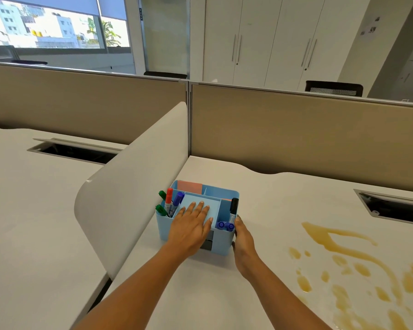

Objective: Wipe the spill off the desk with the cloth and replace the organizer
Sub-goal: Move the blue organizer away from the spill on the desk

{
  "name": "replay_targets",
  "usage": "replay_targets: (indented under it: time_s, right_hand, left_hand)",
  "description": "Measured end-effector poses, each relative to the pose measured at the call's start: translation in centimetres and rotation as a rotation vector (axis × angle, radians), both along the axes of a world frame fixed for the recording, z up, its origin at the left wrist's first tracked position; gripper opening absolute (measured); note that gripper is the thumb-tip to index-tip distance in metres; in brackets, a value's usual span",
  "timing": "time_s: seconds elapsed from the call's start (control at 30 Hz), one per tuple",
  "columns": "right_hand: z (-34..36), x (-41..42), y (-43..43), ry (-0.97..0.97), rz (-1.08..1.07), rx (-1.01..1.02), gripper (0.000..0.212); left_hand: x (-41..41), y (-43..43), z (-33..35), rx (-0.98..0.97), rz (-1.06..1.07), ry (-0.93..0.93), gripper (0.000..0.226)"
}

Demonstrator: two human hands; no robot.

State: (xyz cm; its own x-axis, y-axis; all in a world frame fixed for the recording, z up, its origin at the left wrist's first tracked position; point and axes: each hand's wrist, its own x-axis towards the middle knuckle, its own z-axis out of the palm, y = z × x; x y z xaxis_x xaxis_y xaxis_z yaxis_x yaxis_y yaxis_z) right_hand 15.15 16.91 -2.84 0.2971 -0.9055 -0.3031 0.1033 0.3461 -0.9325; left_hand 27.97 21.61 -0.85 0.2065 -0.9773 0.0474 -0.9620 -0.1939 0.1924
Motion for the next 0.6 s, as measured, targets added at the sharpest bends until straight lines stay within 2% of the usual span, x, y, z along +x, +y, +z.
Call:
replay_targets:
  time_s: [0.3, 0.6]
  right_hand:
    - [0.0, 2.9, 0.8, 0.033, 0.059, -0.006, 0.043]
    - [-0.3, 4.6, 1.1, 0.062, 0.089, -0.028, 0.045]
  left_hand:
    - [3.0, 1.0, -0.2, -0.013, 0.030, -0.003, 0.053]
    - [4.7, 1.4, -0.2, -0.037, 0.044, -0.008, 0.052]
